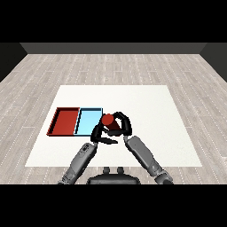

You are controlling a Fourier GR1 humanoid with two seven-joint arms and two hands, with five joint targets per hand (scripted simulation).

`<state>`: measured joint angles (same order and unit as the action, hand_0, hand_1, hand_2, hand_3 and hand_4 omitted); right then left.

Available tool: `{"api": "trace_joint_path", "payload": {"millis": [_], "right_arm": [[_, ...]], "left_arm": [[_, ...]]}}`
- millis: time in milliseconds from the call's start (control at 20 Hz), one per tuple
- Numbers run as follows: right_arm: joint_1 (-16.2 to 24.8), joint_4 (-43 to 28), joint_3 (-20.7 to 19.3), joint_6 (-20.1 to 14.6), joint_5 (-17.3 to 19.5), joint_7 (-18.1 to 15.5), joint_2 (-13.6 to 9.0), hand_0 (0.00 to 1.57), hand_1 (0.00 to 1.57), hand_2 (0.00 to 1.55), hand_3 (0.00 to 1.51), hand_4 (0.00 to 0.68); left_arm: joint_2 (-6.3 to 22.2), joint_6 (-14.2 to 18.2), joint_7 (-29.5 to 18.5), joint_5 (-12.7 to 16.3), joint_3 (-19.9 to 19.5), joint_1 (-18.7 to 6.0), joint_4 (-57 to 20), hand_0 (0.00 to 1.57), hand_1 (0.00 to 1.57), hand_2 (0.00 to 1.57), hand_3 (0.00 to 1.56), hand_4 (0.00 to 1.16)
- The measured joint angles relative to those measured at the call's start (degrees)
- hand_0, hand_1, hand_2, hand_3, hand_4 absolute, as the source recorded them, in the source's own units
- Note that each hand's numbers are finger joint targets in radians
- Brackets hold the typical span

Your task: Pick the red can and put it in the red box

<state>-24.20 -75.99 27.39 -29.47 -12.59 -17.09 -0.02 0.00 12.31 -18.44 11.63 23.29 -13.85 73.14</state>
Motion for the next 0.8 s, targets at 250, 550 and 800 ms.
{"api": "trace_joint_path", "payload": {"millis": [250,550,800], "right_arm": [[-1.6,1.8,2.3,-1.5,-2.5,-1.3,0.0,1.45,1.45,1.43,1.37,0.625],[-2.8,1.3,3.7,-2.2,-4.4,-1.0,0.0,1.49,1.49,1.45,1.38,0.617],[-4.9,3.1,7.2,-5.2,-7.4,-2.7,0.0,1.48,1.48,1.46,1.37,0.62]], "left_arm": [[0.0,0.4,-2.3,3.4,1.4,-2.4,-4.2,0.0,0.0,0.0,0.0,0.0],[0.0,0.6,-3.5,5.6,2.8,-4.0,-5.4,0.0,0.0,0.0,0.0,0.0],[0.1,1.8,-3.3,6.1,3.8,-5.2,-5.3,0.0,0.0,0.0,0.0,0.0]]}}
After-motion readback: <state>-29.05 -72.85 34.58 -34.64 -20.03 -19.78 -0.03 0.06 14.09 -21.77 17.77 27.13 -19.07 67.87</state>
